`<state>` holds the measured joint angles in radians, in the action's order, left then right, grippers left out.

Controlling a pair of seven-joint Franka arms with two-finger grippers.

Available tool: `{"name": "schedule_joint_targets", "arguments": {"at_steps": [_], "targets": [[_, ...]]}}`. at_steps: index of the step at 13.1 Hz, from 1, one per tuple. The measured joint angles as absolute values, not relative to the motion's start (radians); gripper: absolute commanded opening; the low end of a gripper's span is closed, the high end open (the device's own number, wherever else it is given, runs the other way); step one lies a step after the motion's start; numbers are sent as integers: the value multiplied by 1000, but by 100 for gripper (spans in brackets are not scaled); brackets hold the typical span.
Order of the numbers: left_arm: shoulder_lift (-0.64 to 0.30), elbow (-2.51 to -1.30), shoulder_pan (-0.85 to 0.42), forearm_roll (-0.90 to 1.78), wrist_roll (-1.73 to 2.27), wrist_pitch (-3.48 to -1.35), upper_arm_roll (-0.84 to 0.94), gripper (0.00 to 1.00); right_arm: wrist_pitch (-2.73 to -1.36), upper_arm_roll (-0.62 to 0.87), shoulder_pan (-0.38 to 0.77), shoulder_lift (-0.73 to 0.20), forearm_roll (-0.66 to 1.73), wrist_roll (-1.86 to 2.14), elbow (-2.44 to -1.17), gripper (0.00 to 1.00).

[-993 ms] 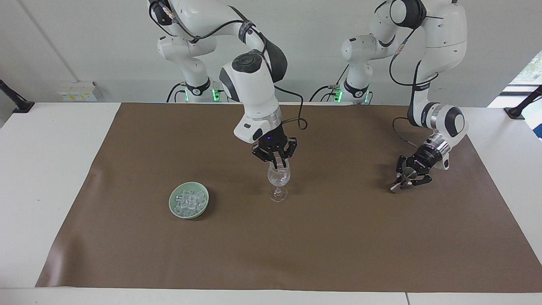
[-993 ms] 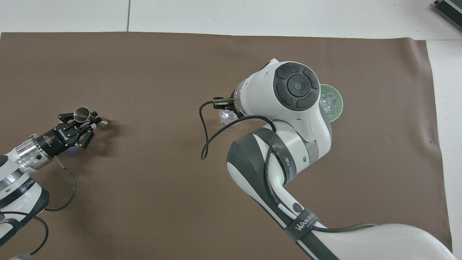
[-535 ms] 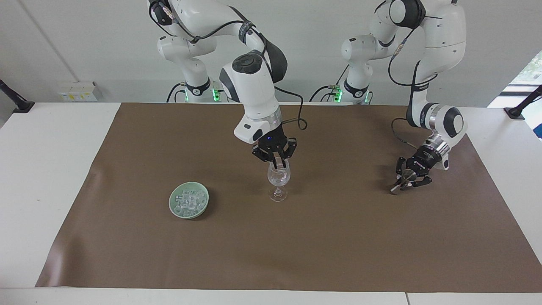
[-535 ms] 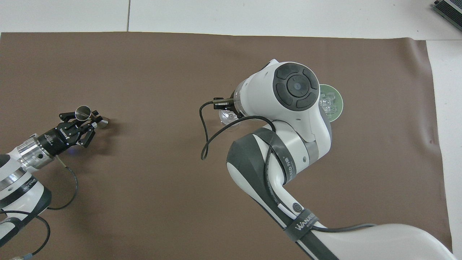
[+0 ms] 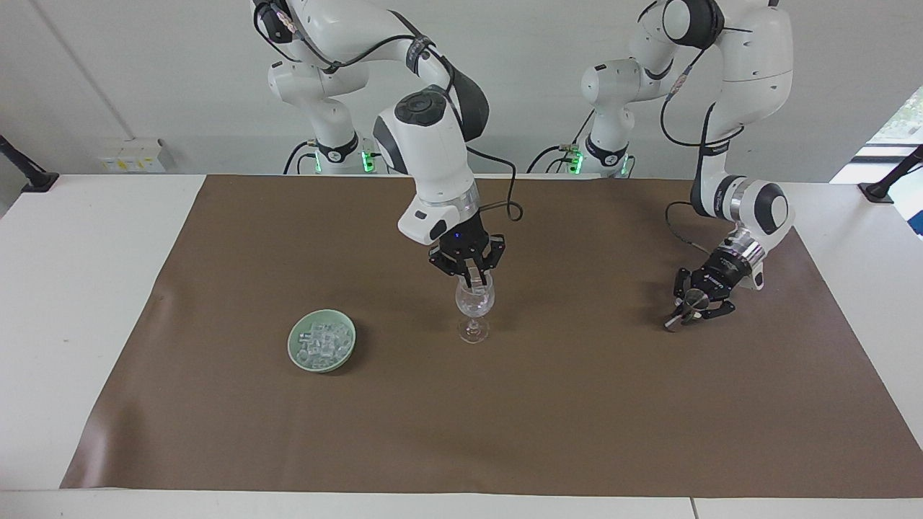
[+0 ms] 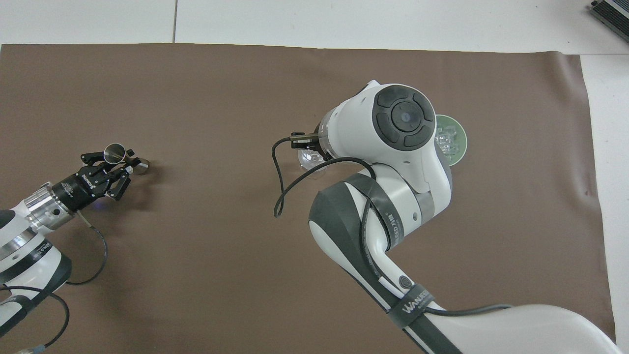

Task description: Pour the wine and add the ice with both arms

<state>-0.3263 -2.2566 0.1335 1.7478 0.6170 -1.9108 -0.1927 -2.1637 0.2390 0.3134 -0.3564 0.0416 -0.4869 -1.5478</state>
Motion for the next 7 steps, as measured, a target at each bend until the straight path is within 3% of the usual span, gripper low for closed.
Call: {"name": "schedule_joint_targets", "arguments": {"at_steps": [2, 4, 5, 6, 7], "targets": [[-326, -2257, 133, 1748, 617, -1911, -193, 41, -2163, 239, 313, -356, 42, -487, -1548, 9], [-326, -2257, 133, 1748, 617, -1911, -193, 52, -2163, 239, 313, -356, 42, -487, -1547, 11], [-326, -2256, 133, 1748, 616, -1911, -193, 79, -2163, 239, 313, -356, 42, -487, -1547, 14], [-326, -2256, 133, 1748, 613, -1911, -193, 100, -2163, 239, 313, -356, 42, -487, -1547, 15], [-326, -2253, 133, 1742, 610, -1911, -193, 100, -2163, 239, 313, -356, 42, -487, -1547, 18]]}}
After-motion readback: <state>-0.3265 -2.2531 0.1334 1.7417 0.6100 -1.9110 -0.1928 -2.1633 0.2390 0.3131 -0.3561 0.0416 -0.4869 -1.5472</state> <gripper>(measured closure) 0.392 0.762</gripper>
